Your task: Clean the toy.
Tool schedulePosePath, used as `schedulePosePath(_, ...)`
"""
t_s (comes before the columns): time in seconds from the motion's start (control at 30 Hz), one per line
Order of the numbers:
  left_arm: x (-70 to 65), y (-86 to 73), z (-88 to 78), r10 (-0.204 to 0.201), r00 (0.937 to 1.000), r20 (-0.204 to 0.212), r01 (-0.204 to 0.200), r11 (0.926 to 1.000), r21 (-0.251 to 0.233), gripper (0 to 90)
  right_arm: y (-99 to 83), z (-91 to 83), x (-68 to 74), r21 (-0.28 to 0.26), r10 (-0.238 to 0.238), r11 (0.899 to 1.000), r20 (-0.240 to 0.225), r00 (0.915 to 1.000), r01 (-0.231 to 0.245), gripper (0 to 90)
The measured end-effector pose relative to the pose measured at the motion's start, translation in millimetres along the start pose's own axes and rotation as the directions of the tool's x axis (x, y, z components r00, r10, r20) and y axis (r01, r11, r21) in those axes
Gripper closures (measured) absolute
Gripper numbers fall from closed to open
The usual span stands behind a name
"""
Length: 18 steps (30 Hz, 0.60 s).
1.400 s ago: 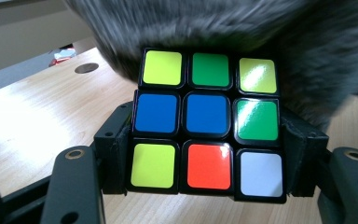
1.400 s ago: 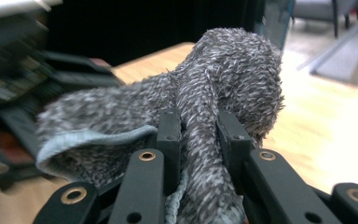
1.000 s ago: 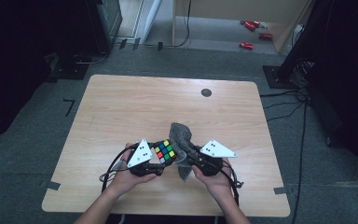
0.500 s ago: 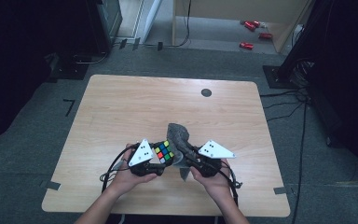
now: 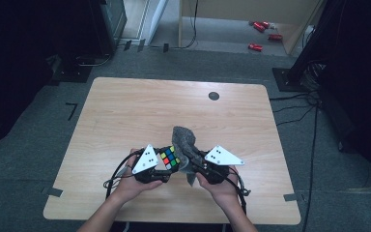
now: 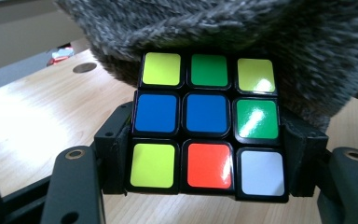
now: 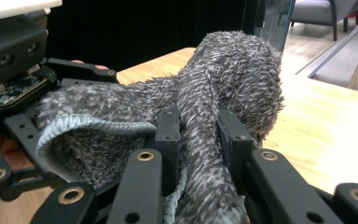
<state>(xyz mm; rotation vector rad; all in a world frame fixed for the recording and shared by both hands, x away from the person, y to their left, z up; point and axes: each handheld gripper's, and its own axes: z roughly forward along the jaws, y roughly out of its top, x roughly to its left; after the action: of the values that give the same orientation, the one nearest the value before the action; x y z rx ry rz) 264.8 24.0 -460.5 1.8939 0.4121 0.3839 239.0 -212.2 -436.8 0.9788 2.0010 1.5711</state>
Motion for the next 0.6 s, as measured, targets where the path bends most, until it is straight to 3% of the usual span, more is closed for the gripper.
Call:
schedulePosePath(0.2, 2.5, 0.8, -1.7, -0.016, 0.9997, -0.018, 0.016, 0.9998, -0.007, 34.3, -12.8, 4.0, -14.1, 0.043, 0.043, 0.998, 0.03, 0.9986, -0.045, 74.0)
schedulePosePath(0.37, 2.5, -1.3, 0.5, -0.017, 0.9997, -0.017, 0.017, 0.9998, 0.005, 34.4, -0.6, -0.8, 0.9, 0.003, 0.002, 1.0, -0.001, 1.0, -0.002, 73.9)
schedulePosePath(0.47, -0.7, -0.2, 1.2, 0.0, 0.9998, -0.019, 0.001, 1.0, 0.003, 34.4, 3.9, -1.8, 5.2, -0.001, -0.02, 1.0, 0.007, 0.9998, 0.02, 73.8)
schedulePosePath(0.6, 0.0, 2.2, -1.5, 0.0, 0.9996, -0.029, 0.0, 1.0, -0.006, 34.3, -6.4, 1.9, -7.6, 0.027, 0.03, 0.999, 0.028, 0.9992, -0.031, 73.9)
